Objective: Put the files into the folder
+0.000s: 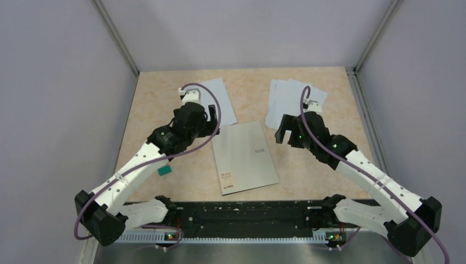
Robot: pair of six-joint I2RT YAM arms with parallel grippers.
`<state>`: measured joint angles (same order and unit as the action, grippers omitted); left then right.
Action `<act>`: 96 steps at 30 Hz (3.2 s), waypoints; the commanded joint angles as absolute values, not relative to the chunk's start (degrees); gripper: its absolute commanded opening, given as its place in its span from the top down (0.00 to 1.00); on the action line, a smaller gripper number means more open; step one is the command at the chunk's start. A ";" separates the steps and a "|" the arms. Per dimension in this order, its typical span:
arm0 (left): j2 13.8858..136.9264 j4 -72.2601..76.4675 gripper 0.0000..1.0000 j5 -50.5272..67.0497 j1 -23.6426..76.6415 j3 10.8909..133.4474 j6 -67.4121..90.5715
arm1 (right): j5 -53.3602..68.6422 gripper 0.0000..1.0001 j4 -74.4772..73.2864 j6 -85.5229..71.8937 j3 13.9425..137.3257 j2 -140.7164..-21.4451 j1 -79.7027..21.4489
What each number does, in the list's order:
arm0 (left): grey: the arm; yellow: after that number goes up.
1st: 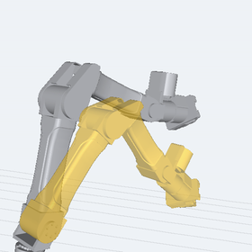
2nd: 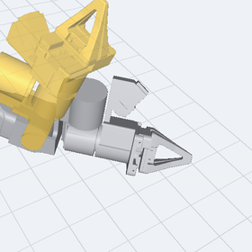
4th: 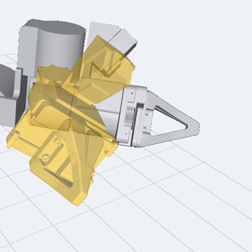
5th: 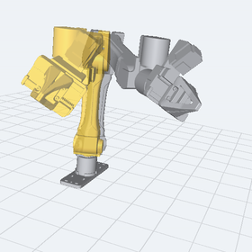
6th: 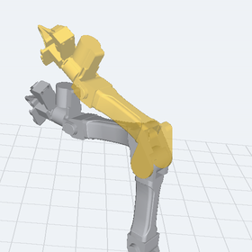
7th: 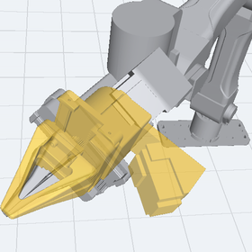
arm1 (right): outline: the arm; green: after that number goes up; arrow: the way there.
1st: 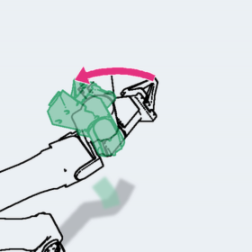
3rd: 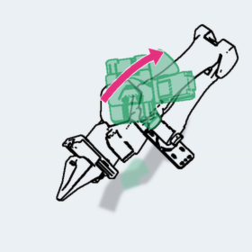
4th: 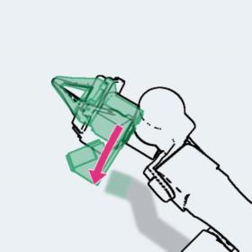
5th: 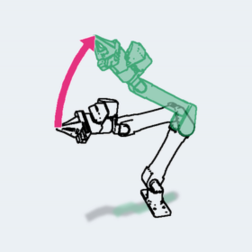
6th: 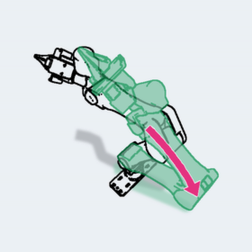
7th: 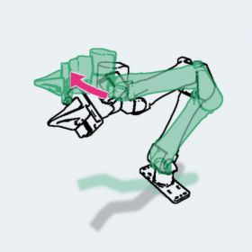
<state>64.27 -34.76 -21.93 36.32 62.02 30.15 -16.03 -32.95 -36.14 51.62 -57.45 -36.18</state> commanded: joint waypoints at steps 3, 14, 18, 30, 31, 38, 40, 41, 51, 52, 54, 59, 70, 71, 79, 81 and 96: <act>63.99 -34.42 0.01 -23.71 36.39 62.76 31.55 | -15.80 0.01 -32.33 -36.13 50.67 -56.42 -35.95; 64.51 -33.63 0.02 -17.55 36.46 56.58 36.47 | -8.30 0.01 -27.10 -38.97 44.03 -56.43 -35.95; 65.97 -29.35 0.01 -12.16 37.10 50.94 39.30 | -3.61 0.01 -22.27 -44.10 38.39 -56.25 -38.61; 91.84 -18.36 0.02 -8.64 27.24 67.24 28.36 | -8.52 0.01 -3.86 -65.70 25.56 -59.06 -61.28; 93.95 -17.72 0.02 -6.61 26.05 68.56 27.78 | -8.56 0.01 -2.31 -66.67 25.01 -59.46 -61.88; 104.61 -22.75 0.02 4.89 22.60 78.83 21.28 | -12.37 0.01 5.77 -76.98 22.00 -62.03 -68.62; 106.29 -23.65 0.02 5.49 22.25 79.55 20.19 | -13.76 0.01 7.25 -79.80 21.82 -63.65 -70.72; 106.82 -23.85 0.02 6.23 22.01 79.58 20.06 | -14.40 0.01 8.79 -81.00 21.65 -64.61 -71.68; 108.51 -25.29 0.04 10.04 21.87 76.93 21.64 | -19.97 0.01 20.80 -90.50 20.93 -74.94 -75.85; 108.30 -25.39 0.04 10.44 21.81 76.70 21.89 | -20.77 0.01 22.18 -91.39 20.38 -75.50 -76.27; 107.84 -25.95 0.05 10.88 21.86 76.29 22.21 | -22.17 0.01 25.45 -92.76 18.86 -76.19 -76.54; 105.70 -27.73 0.05 11.06 21.88 75.44 21.94 | -26.95 0.01 31.95 -96.05 14.47 -75.59 -76.67; 101.49 -29.37 0.07 12.66 21.83 72.96 21.68 | -35.65 0.01 37.09 -97.99 6.86 -67.07 -76.71; 101.37 -29.36 0.07 12.92 21.88 72.81 21.86 | -36.36 0.01 37.02 -97.94 6.37 -66.15 -76.68; 100.93 -27.87 0.09 16.42 21.92 71.33 23.60 | -41.30 0.01 37.53 -96.81 3.26 -60.27 -76.61; 100.81 -27.26 0.10 17.13 21.95 70.74 23.85 | -42.57 0.03 38.75 -96.11 2.40 -59.54 -76.64; 100.24 -27.03 0.22 19.92 21.92 69.37 24.17 | -45.58 0.36 63.46 -79.67 1.54 -69.84 -75.53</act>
<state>103.09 -27.40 18.46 22.15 70.04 24.01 -44.05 48.90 -85.19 0.99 -66.06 -75.96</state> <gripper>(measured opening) 0.791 0.678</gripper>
